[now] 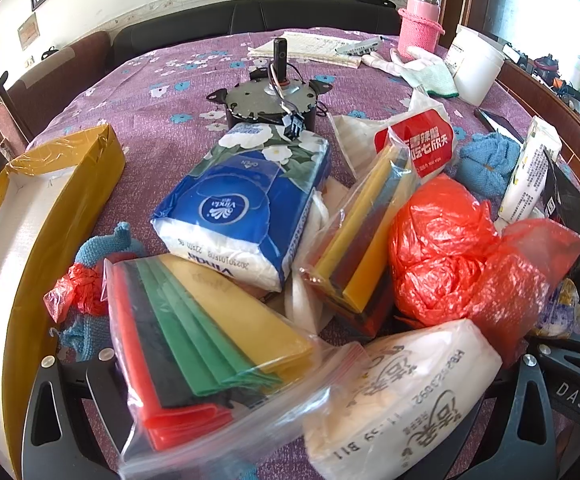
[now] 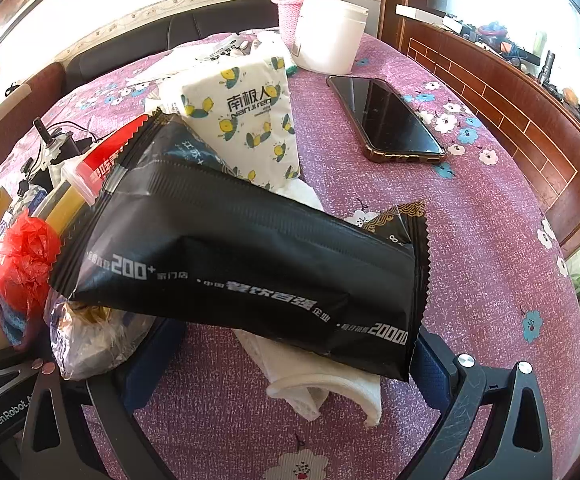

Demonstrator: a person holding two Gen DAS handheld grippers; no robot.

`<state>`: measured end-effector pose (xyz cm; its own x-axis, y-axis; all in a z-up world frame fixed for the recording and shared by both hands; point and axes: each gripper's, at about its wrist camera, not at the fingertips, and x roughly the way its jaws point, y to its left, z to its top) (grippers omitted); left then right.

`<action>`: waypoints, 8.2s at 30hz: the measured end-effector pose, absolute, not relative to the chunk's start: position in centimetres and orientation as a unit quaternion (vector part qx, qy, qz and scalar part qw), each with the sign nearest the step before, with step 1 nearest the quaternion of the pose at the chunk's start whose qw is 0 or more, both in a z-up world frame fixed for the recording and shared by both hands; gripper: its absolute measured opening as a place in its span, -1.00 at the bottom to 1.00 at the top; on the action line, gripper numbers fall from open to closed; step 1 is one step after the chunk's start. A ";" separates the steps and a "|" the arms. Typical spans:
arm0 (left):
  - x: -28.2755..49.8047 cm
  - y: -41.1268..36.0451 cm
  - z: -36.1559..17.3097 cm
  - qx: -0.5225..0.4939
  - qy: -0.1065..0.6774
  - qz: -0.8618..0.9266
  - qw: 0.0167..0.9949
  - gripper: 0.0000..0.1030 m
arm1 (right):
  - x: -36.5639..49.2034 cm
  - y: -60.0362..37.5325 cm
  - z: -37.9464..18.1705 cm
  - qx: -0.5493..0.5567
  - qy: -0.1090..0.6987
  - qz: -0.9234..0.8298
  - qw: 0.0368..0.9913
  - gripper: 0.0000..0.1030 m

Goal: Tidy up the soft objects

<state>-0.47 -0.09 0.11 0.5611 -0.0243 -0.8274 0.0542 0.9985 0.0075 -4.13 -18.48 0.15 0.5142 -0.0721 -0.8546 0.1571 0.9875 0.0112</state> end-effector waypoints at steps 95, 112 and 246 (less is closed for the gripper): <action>1.8 30.6 8.4 -0.250 0.365 -0.050 0.895 0.43 | 9.3 4.5 7.5 0.140 0.483 0.253 0.826 0.43; -2.0 11.1 5.9 -0.055 0.421 -0.172 0.889 0.63 | -0.5 -12.4 6.4 0.184 0.453 0.169 0.856 0.52; -3.3 5.5 4.2 -0.005 0.478 -0.198 0.856 0.60 | -5.9 -20.0 8.7 0.128 0.410 0.068 0.901 0.59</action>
